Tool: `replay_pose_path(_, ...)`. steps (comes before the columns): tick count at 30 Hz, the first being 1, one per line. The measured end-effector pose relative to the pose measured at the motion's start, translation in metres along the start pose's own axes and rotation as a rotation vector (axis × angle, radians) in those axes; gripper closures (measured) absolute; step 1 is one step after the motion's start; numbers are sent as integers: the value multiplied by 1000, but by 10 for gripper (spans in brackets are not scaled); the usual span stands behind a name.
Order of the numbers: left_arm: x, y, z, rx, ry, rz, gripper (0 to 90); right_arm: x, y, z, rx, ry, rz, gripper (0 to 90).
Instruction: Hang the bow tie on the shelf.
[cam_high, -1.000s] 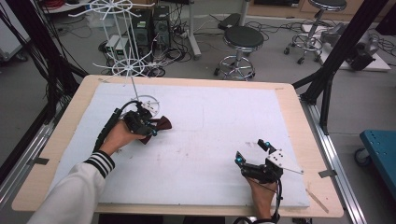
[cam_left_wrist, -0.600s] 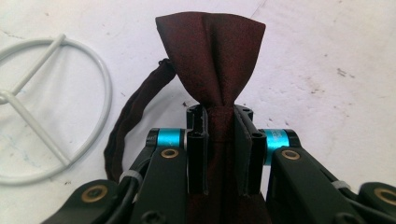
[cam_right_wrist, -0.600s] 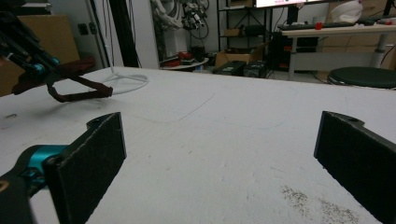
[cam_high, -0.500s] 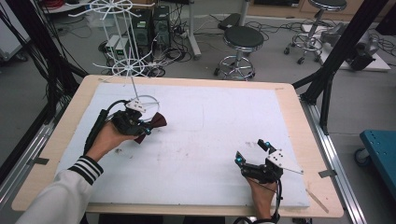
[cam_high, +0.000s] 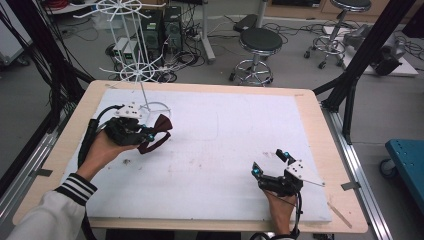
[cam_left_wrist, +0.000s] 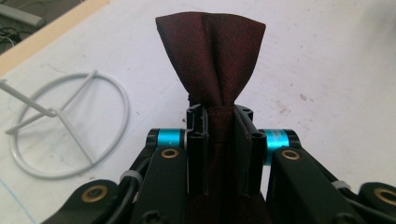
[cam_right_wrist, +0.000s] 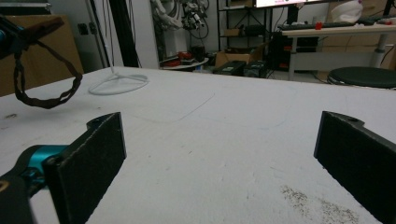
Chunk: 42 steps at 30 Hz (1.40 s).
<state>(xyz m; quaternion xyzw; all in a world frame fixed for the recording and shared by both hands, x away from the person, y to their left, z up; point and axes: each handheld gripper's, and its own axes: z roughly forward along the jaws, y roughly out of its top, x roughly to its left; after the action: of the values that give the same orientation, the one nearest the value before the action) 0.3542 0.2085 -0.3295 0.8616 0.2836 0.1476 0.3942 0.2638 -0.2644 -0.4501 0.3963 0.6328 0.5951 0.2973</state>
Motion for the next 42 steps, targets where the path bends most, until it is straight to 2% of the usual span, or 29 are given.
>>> replay_pose_path(6, 4, 1, -22, -68, 29, -17, 768, 0, 0, 0, 1, 0, 1, 15)
replay_pose_path(13, 9, 6, -42, -118, 50, -25, 768, 0, 0, 0, -1, -1, -1, 15)
replay_pose_path(19, 13, 8, -52, -158, 56, -33, 768, 0, 0, 0, 0, -1, -1, 15)
replay_pose_path(24, 18, 12, -59, -199, 50, -20, 768, 0, 0, 0, 1, -1, 0, 15)
replay_pose_path(29, 23, 19, -68, -249, 68, -28, 768, 0, 0, 0, 4, -1, 3, 15)
replay_pose_path(42, 37, 35, -78, -279, 113, -44, 768, 0, 0, 0, 2, 0, 4, 15)
